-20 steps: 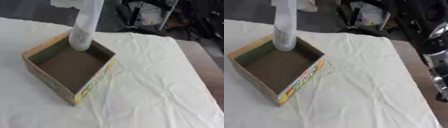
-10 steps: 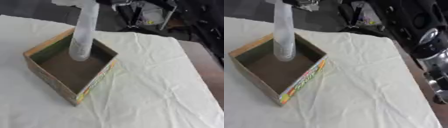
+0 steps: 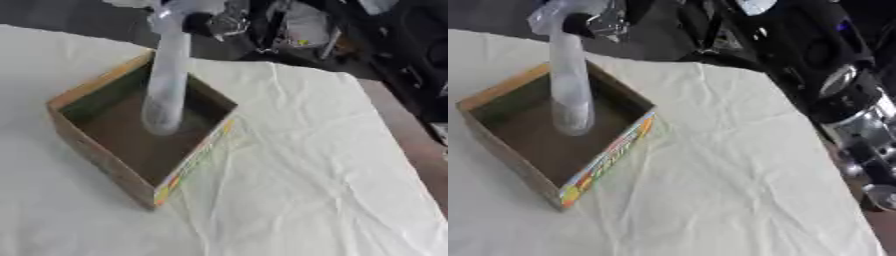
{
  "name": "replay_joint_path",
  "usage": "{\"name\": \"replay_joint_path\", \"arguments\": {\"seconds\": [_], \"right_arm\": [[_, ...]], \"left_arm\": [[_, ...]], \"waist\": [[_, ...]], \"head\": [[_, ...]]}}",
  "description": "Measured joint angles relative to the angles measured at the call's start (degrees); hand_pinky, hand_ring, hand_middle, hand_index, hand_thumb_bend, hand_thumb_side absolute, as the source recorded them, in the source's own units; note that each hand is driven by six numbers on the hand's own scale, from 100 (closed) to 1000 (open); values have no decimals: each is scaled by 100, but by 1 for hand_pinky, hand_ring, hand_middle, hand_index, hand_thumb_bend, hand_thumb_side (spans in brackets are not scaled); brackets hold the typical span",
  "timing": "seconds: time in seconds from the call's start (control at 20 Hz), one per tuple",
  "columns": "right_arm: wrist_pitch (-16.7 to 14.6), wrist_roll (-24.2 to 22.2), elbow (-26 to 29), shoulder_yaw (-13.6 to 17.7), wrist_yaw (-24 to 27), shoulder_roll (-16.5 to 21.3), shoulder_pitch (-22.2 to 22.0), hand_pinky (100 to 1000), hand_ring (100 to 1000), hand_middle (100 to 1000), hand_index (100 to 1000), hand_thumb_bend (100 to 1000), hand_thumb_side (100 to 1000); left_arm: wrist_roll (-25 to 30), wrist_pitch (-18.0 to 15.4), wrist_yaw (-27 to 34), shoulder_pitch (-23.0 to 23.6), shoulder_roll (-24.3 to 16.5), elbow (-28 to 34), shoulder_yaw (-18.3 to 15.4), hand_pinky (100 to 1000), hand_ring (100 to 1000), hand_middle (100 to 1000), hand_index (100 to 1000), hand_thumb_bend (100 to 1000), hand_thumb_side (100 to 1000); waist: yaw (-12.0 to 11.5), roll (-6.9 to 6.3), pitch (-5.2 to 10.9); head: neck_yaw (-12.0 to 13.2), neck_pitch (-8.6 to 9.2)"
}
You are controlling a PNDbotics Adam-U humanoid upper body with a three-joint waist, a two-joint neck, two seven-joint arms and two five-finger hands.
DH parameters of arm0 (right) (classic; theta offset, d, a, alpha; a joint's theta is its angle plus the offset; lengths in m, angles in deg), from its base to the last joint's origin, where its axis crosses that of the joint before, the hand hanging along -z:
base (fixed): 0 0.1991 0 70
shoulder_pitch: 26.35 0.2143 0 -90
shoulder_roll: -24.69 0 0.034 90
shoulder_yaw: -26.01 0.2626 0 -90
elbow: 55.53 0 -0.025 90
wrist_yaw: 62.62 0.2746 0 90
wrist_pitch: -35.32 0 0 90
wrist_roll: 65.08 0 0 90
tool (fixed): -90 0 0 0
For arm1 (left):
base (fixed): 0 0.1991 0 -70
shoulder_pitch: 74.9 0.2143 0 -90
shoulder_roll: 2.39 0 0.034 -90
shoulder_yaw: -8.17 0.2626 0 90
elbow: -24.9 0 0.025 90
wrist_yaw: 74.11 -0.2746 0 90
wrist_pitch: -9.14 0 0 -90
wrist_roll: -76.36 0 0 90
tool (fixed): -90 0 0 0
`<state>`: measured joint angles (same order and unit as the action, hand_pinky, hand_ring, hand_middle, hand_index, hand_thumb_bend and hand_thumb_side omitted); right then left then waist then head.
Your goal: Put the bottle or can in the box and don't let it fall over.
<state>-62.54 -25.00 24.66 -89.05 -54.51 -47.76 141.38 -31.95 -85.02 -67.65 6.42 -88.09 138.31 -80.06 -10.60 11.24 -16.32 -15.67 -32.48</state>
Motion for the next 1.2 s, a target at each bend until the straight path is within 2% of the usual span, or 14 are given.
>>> {"name": "replay_joint_path", "arguments": {"seconds": [0.7,1.1,1.2], "right_arm": [[-286,-109,-145,-216,-262,-48,-118,683,381,435,599,219,100],[-494,-133,-162,-232,-329,-23,-224,722,512,502,661,335,111],[-548,-145,-162,-232,-370,0,-236,736,578,531,679,356,116]], "left_arm": [[16,5,4,-41,1,0,14,966,574,711,604,203,867],[28,-3,5,-46,1,0,15,967,573,711,604,202,868],[29,-4,5,-46,2,0,15,967,573,711,604,202,867]], "waist": [[65,0,-53],[65,-1,-72],[63,-2,-81]], "head": [[-14,42],[-14,43],[-13,43]]}}
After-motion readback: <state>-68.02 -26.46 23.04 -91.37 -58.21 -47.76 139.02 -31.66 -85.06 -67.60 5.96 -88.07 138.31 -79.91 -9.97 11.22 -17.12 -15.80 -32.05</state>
